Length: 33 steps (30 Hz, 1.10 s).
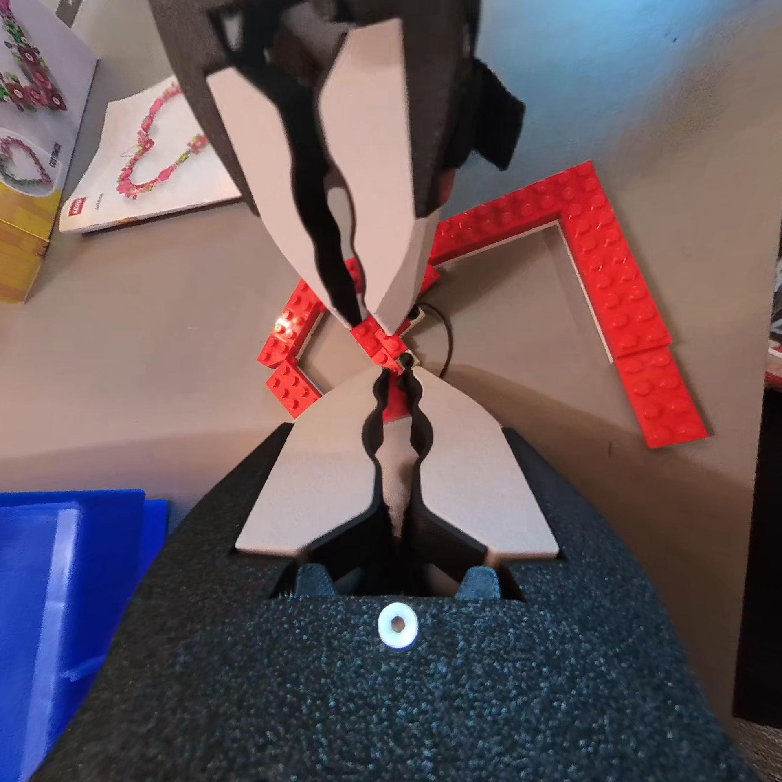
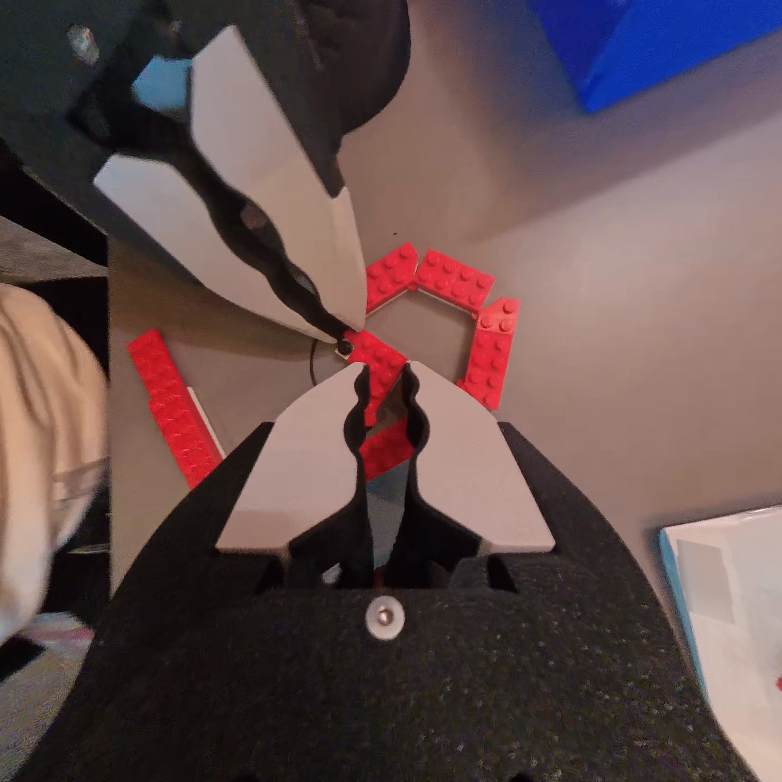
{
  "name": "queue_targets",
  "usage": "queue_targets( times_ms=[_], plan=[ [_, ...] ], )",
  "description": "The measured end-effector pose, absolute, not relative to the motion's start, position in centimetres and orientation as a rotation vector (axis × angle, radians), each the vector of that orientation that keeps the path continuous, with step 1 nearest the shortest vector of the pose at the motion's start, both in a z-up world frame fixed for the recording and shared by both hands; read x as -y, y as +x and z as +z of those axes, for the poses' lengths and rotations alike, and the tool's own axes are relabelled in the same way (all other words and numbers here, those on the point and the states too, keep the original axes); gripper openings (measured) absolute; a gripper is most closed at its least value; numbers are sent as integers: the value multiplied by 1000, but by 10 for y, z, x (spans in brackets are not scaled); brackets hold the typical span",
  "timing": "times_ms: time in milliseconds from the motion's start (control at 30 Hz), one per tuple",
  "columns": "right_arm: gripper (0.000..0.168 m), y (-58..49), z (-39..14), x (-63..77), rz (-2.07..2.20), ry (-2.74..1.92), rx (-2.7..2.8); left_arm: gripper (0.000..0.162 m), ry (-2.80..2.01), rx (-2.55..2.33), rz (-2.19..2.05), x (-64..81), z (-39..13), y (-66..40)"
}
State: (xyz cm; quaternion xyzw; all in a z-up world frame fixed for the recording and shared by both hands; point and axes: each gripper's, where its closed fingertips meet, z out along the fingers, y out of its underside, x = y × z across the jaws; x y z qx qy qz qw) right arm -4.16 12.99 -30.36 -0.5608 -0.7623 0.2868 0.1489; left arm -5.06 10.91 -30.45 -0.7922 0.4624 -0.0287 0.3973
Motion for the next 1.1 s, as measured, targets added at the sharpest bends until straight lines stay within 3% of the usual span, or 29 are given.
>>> queue_targets(
  times_ms=[167,267,300,333,400,900,1100],
  plan=[
    [0,-44,-299,-110,913,-1400,2174,7,-2026,-1144,-73,-112,-305,-52],
    [0,-45,-292,-113,1018,-1467,2115,7,-2013,-1152,-51,-112,-305,-52],
    [8,-44,-290,-114,1080,-1516,2108,7,-2010,-1155,-47,-112,-305,-52],
    [27,-43,-291,-119,1095,-1589,2111,7,-2007,-1157,-47,-112,-305,-52],
    [35,-40,-297,-128,1060,-1671,2155,7,-2004,-1158,-44,-112,-305,-52],
    [22,-45,-307,-128,924,-1428,2373,7,-1998,-1164,-67,-110,-304,-51],
    [17,-49,-289,-118,1111,-1197,2192,6,-2015,-1142,-75,-112,-305,-52]
  ],
)
